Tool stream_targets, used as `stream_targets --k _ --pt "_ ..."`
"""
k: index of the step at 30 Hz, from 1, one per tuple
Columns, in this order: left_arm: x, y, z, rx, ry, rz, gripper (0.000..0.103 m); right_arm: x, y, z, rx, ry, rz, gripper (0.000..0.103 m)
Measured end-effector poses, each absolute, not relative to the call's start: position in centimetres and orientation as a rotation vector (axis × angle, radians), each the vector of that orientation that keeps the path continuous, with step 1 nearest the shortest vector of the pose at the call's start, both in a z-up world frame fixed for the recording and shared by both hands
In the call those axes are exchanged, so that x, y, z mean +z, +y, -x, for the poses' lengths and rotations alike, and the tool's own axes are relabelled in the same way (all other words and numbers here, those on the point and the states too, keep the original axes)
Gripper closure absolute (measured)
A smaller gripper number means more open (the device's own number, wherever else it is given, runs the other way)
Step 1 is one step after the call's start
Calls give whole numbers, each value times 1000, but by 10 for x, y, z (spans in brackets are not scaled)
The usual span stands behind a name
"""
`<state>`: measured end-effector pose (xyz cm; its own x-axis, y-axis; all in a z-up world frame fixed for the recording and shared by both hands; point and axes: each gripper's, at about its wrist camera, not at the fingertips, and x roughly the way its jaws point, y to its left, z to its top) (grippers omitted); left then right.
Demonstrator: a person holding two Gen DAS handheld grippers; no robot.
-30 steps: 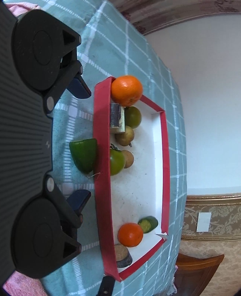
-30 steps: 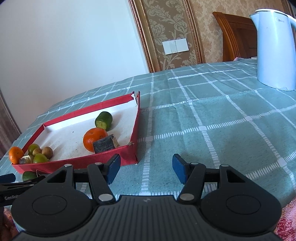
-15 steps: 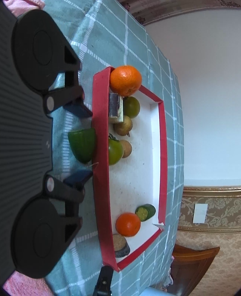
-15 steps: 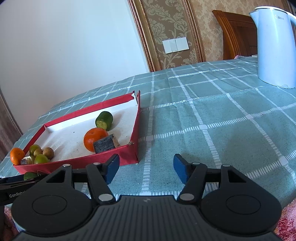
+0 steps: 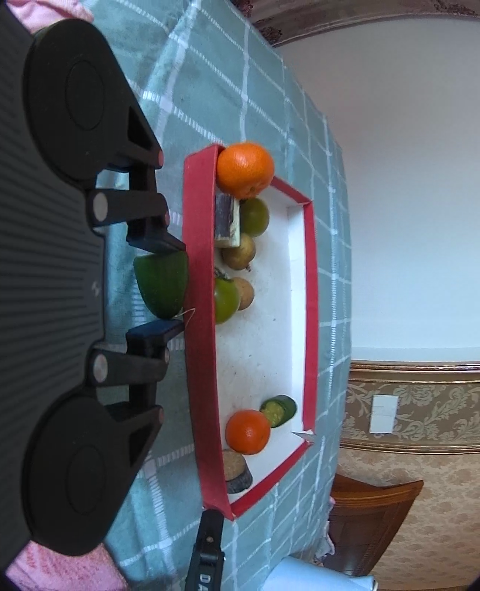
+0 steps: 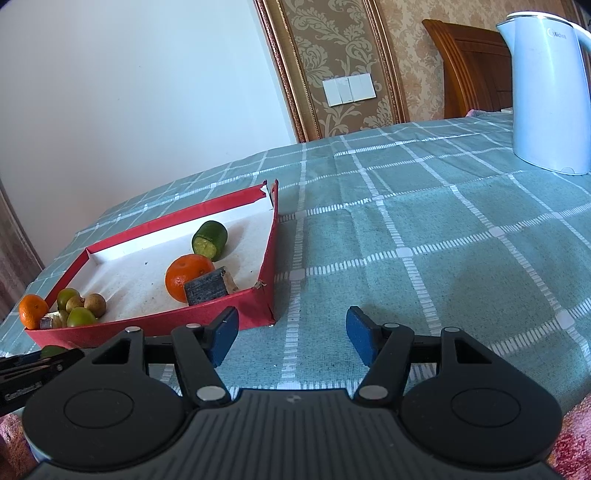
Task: Organize fruits
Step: 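Carry the green lime piece into the red tray and open the left gripper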
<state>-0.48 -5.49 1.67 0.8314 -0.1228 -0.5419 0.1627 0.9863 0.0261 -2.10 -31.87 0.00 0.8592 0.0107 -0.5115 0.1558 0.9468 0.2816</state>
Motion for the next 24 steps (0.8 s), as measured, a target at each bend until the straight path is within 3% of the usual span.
stream_targets --k 12,24 --pt "60 -50 -1 -111 464 -70 69 0 -319 21 -78 534 -325 39" --pt "56 -56 -66 -31 526 -89 69 -1 -320 21 -76 532 -335 39"
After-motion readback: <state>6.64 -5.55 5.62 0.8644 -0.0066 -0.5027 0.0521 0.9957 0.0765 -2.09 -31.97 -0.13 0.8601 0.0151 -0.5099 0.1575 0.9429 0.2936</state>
